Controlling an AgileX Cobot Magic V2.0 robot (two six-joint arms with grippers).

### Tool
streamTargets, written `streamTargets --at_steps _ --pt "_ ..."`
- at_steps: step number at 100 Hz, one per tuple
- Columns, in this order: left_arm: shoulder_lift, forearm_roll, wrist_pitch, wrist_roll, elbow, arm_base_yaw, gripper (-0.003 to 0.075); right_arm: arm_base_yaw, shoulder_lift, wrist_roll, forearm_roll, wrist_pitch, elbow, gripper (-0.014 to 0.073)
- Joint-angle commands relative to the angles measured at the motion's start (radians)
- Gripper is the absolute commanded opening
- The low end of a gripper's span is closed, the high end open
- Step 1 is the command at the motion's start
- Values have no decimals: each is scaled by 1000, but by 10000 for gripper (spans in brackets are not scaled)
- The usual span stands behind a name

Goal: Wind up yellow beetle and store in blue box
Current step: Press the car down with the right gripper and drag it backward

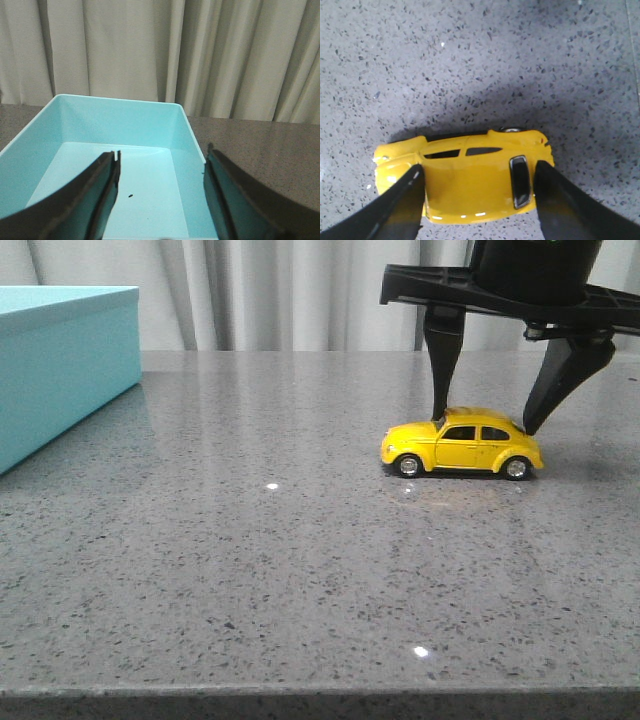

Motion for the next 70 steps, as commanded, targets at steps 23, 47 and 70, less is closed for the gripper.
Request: streamTargets --at_steps 23,47,70 --pt "15 0 -72 -10 -36 -9 374 -2 -18 0 -95 38 -16 465" --pt "15 0 -72 -10 -36 -9 374 -5 -18 0 -135 57 -16 465" --pt "15 0 -72 -10 -36 -9 374 -7 -18 -5 -170 101 -14 465"
